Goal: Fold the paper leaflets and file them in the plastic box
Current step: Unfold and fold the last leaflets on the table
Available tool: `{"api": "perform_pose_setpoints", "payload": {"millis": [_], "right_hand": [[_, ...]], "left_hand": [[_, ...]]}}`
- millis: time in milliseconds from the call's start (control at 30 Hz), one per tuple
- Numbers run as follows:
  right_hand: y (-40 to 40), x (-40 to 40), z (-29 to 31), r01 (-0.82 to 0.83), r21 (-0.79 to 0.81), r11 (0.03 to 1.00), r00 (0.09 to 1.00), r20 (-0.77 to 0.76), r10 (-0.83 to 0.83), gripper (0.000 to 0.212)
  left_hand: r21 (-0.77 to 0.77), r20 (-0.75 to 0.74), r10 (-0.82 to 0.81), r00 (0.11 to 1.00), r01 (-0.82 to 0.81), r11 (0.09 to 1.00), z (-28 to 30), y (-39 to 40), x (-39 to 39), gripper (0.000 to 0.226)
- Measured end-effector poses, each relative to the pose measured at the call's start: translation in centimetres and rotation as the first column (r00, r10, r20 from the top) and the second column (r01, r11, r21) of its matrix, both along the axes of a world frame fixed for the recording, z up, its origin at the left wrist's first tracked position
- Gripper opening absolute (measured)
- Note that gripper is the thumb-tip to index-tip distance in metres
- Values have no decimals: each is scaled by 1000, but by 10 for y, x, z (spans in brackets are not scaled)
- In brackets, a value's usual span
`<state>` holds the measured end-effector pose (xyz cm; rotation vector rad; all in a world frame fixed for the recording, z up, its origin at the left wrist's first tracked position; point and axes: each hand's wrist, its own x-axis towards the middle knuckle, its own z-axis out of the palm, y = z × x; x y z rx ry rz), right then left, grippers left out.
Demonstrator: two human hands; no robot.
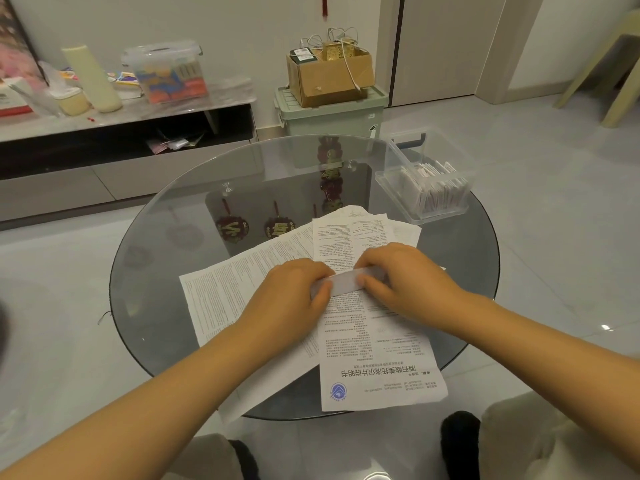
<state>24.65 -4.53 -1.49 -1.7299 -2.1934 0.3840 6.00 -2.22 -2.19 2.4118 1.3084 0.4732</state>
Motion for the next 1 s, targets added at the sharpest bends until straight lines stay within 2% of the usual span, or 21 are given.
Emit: {"api": "perform_pose_setpoints", "payload": {"millis": [133, 233, 333, 433, 633, 733, 800, 1000], "right_hand": [[7, -4, -2, 81, -48, 996, 996, -29, -82, 29], [10, -5, -4, 91, 8, 996, 996, -22, -91, 26], [10, -8, -3, 28, 55, 998, 999, 36, -30, 17], [5, -14, -5, -36, 3, 999, 999, -4, 36, 23], [0, -22, -8, -12, 64, 998, 996, 86, 6, 30], [-1, -25, -8, -8, 120, 993, 992, 130, -8, 25], [-1, -25, -8, 10, 135, 991, 994, 102, -24, 23], [-4, -20, -5, 36, 94, 995, 999, -32, -33, 14]], "left_hand": [[-46, 22, 61, 998, -60, 997, -4, 7, -2, 30], [-43, 18, 56, 998, -55, 998, -6, 11, -3, 22], [-12, -48, 18, 999, -19, 1000, -6, 14, -5, 15], [-29, -115, -23, 993, 20, 999, -4, 16, -7, 31], [144, -225, -124, 966, 159, 977, 2, 18, -8, 28], [212, -209, -139, 968, 184, 960, 2, 17, -6, 25], [204, -170, -137, 976, 171, 964, 2, 16, -5, 22], [2, 5, -89, 996, 89, 996, 7, 17, -4, 10]]}}
